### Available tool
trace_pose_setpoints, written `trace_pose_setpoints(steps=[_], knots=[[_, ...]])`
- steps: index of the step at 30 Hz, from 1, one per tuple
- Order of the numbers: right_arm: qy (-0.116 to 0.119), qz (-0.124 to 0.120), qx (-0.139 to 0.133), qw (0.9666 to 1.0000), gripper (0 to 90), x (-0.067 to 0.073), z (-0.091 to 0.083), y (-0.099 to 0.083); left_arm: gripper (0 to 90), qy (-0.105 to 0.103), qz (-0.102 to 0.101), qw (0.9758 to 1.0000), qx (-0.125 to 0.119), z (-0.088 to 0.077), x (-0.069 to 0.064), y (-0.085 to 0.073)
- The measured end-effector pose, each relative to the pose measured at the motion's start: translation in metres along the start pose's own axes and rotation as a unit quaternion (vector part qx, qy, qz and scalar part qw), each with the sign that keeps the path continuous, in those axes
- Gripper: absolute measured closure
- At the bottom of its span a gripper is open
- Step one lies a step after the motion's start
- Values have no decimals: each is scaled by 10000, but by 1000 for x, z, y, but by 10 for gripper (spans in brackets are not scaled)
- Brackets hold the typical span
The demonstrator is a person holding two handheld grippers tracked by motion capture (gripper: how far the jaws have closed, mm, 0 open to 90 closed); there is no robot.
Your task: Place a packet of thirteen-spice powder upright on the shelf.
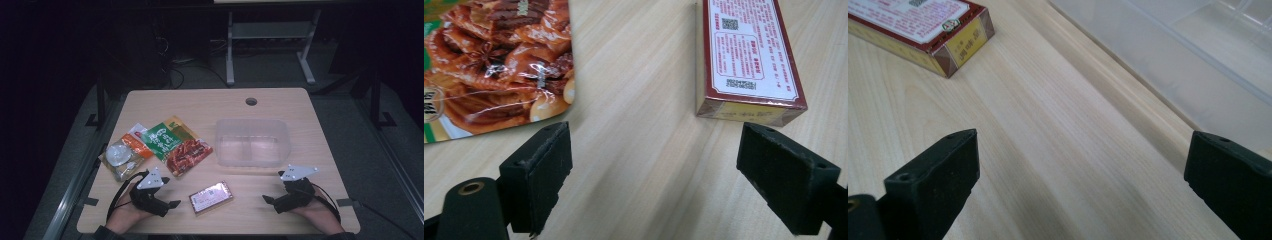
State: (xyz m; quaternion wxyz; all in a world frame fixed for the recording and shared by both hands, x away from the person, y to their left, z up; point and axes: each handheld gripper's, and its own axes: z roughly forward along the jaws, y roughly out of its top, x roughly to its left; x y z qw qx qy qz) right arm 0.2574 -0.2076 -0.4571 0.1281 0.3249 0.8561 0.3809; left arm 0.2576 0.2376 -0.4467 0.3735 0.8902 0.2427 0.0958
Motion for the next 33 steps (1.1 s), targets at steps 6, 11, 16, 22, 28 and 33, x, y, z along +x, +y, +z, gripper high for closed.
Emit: trace_pose_setpoints(steps=[6,11,16,22,28,33], knots=[[51,2,-40,10000,9,0,-1,0,154,-88,-37,9999,-65,-3,1,4],[84,-8,-47,10000,9,0,-1,0,185,-247,21,9996,-101,-2,0,9],[116,-10,-83,9999,9,0,0,0,183,-425,73,9989,-179,4,-4,18],[188,-40,-158,9997,10,1,-3,1,177,-590,143,9979,-225,12,-11,26],[178,-119,-157,9996,10,6,-1,5,169,-745,298,9965,-229,24,-21,36],[192,-157,-176,9995,10,8,0,6,159,-710,414,9964,-184,30,-26,42]])
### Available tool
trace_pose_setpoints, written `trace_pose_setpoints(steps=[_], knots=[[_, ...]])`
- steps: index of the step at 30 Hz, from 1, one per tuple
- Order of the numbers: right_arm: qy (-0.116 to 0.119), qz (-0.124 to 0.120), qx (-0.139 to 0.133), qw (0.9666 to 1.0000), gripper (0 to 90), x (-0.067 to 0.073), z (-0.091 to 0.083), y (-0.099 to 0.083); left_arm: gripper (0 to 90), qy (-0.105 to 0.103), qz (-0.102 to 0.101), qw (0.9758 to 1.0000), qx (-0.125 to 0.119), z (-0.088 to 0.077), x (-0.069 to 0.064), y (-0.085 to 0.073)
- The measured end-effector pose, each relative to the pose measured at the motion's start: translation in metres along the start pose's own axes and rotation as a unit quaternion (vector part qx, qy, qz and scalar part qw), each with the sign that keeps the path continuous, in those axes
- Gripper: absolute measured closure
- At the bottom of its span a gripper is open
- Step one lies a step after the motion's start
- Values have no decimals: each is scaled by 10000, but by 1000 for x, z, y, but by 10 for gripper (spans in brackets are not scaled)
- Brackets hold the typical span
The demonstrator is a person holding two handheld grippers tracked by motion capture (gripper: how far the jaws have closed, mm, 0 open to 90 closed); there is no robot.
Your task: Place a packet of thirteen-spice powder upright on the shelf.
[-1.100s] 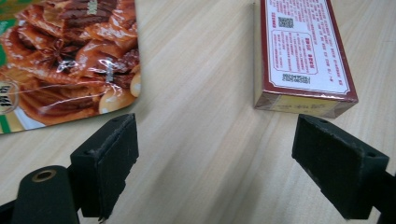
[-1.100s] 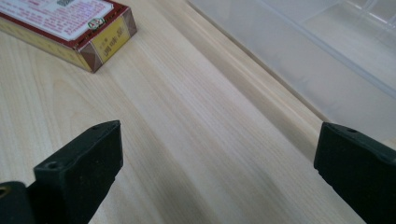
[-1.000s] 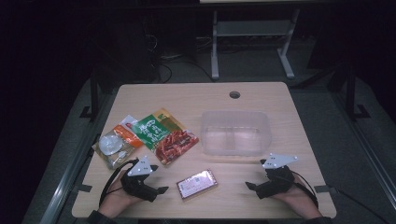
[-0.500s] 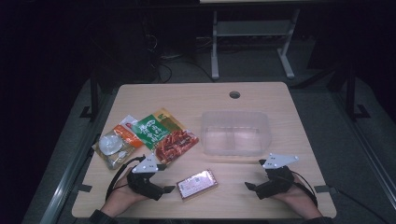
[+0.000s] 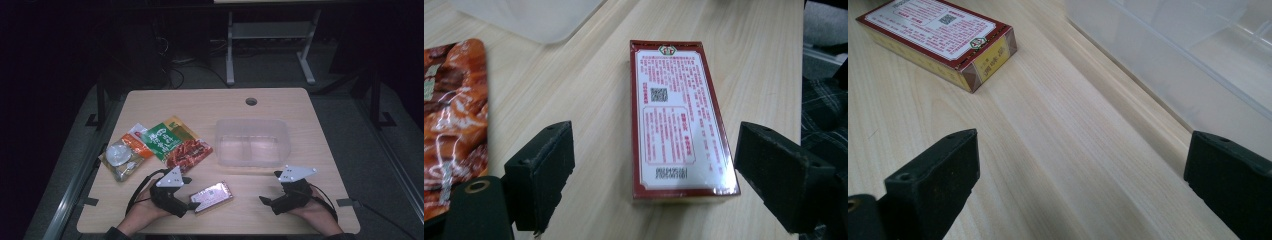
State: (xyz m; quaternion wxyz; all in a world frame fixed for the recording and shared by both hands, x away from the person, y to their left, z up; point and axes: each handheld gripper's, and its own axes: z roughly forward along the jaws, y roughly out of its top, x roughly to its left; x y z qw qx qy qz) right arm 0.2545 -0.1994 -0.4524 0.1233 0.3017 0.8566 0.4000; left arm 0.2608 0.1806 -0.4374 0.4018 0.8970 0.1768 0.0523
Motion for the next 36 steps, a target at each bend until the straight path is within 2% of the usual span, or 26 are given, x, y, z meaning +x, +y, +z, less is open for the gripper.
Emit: trace_pose_setpoints(steps=[8,15,21,26,29,36], knots=[[92,-32,-16,10000,10,0,3,2,158,-154,94,9997,151,16,-4,7],[118,-33,-5,9999,10,0,3,2,155,-177,136,9992,328,22,-12,-1],[120,-57,-9,9999,10,1,3,2,164,-140,103,9985,511,23,-13,-7],[126,-71,-15,9999,10,0,3,2,216,-135,92,9978,644,21,-10,-12],[143,-35,-22,9999,10,1,3,2,272,-177,0,9980,608,20,-11,-13],[153,-60,-5,9999,13,2,3,3,309,-196,63,9976,666,20,-11,-11]])
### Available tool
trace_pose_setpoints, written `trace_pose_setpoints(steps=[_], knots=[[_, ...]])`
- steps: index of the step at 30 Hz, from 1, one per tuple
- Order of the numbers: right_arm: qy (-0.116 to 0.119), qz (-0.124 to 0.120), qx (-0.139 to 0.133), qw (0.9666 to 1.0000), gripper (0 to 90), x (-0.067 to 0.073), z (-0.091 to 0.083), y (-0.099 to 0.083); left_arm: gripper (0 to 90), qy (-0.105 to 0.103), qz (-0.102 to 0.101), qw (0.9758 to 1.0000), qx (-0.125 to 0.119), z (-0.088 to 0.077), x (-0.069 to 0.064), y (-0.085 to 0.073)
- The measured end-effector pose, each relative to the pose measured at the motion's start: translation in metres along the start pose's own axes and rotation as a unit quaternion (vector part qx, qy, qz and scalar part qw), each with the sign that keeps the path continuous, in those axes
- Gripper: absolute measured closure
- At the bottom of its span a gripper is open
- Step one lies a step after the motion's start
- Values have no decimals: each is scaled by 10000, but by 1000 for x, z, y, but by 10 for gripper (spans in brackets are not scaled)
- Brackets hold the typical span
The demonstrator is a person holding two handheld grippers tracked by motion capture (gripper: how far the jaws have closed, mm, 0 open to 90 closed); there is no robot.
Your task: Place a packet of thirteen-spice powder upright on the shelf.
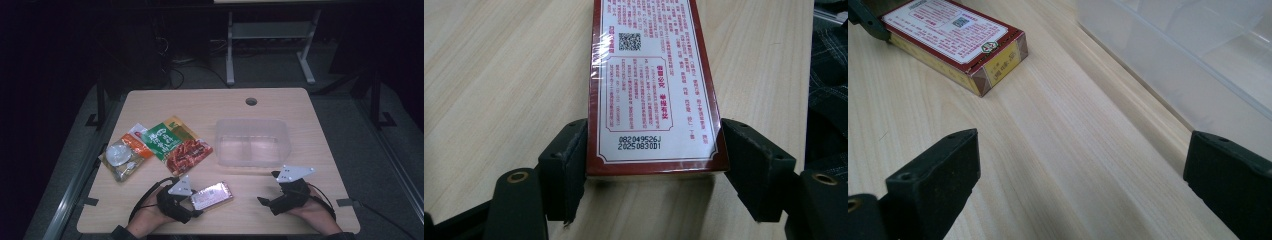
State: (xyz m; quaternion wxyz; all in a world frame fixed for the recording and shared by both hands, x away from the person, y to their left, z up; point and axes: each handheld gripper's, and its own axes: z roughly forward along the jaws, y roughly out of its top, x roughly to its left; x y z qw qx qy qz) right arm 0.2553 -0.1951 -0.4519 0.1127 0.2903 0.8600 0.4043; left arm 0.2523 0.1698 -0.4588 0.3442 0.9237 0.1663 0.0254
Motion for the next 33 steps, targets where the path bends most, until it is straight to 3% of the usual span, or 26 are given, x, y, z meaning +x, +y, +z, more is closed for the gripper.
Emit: trace_pose_setpoints(steps=[4,9,18,19,20,22,24,25,26,27,28,29,30,31,33], knots=[[8,14,8,10000,25,0,0,0,315,26,15,10000,-5,0,-2,1],[216,-36,-39,9998,136,1,-5,3,320,-38,63,9999,-116,-6,1,4],[354,-36,43,9994,157,5,-3,7,321,-95,158,9994,-298,-16,8,7],[425,-86,41,9991,225,5,-3,9,321,-116,203,9991,-352,-17,8,9],[425,-86,41,9991,225,5,-3,9,321,-116,203,9991,-352,-17,8,9],[592,-137,-17,9982,386,5,-3,15,321,-172,231,9988,-399,-18,9,11],[637,-137,-25,9979,433,5,-3,17,321,-195,223,9987,-419,-18,9,12],[744,-177,-48,9971,543,6,-1,21,321,-229,244,9985,-425,-17,9,13],[744,-177,-48,9971,543,6,-1,21,321,-229,244,9985,-425,-17,9,13],[851,-180,-87,9962,642,7,1,26,321,-233,261,9985,-422,-17,9,13],[851,-180,-87,9962,642,7,1,26,321,-250,244,9984,-434,-17,9,13],[977,-198,-152,9949,737,8,3,30,321,-273,251,9983,-449,-17,9,13],[977,-198,-152,9949,737,8,3,30,321,-273,251,9983,-449,-17,9,13],[1112,-243,-193,9933,814,11,7,36,321,-286,247,9982,-466,-17,9,14],[1184,-316,-180,9923,858,14,12,40,320,-310,254,9980,-492,-17,9,14]])
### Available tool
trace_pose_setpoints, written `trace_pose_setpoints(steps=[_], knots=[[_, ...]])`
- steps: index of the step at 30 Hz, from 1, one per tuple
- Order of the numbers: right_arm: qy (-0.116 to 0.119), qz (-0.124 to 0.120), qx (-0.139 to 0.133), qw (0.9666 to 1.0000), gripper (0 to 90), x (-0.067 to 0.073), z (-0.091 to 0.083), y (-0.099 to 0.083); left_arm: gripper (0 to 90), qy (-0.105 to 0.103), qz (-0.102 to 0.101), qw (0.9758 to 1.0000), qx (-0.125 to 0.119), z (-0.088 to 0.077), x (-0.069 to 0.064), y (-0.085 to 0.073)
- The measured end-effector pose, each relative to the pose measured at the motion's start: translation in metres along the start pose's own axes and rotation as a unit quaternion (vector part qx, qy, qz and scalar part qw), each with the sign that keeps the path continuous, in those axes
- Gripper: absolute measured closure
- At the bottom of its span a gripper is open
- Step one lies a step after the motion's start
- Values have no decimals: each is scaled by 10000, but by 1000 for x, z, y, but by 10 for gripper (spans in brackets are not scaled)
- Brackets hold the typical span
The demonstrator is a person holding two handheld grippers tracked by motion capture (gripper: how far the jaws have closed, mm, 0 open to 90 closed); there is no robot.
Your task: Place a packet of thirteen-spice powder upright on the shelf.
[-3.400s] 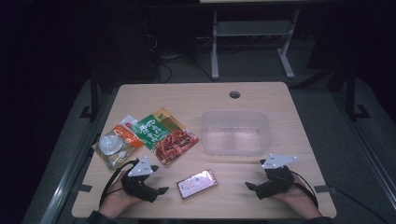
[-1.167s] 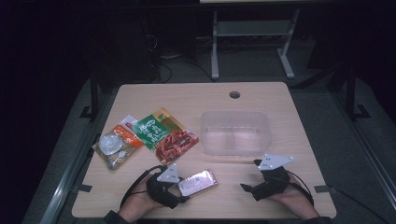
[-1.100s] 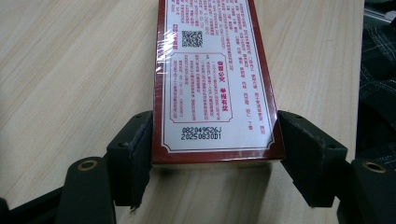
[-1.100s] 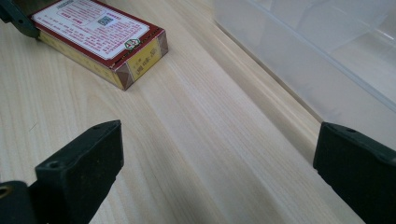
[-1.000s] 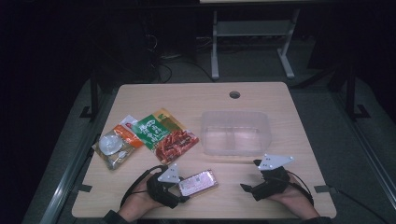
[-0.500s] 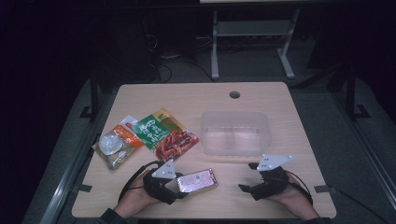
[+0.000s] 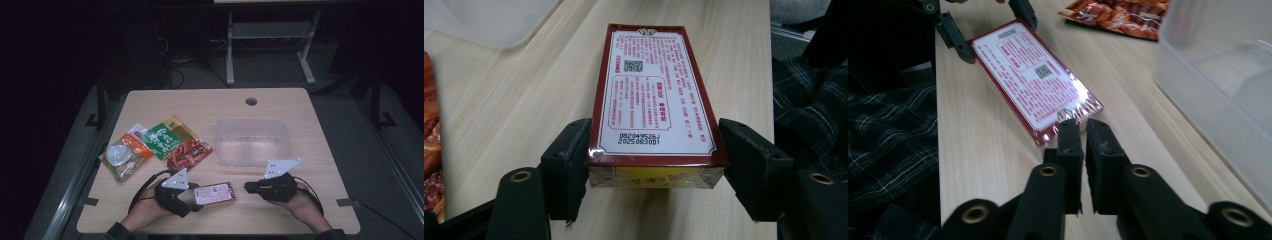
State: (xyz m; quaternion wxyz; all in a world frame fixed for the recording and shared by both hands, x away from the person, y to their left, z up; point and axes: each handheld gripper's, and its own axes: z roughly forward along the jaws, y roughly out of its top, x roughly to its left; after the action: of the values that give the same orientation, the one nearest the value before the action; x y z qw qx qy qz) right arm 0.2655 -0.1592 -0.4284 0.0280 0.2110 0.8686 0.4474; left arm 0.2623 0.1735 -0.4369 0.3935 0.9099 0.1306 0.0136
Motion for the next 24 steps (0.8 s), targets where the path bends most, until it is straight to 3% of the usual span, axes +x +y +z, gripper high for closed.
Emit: trace_pose_setpoints(steps=[11,14,15,16,24], knots=[[166,-193,285,9993,897,0,31,10,320,-44,-1,10000,-76,-1,0,1],[258,-230,425,9985,897,0,41,13,320,-61,84,9999,-48,-2,0,3],[258,-230,425,9985,897,0,41,13,320,-74,86,9999,-72,-2,-1,3],[236,-378,519,9977,897,0,44,13,320,-84,62,9999,-129,-2,-2,4],[305,-404,662,9965,897,2,50,11,320,-107,145,9996,-212,-5,-1,8]])
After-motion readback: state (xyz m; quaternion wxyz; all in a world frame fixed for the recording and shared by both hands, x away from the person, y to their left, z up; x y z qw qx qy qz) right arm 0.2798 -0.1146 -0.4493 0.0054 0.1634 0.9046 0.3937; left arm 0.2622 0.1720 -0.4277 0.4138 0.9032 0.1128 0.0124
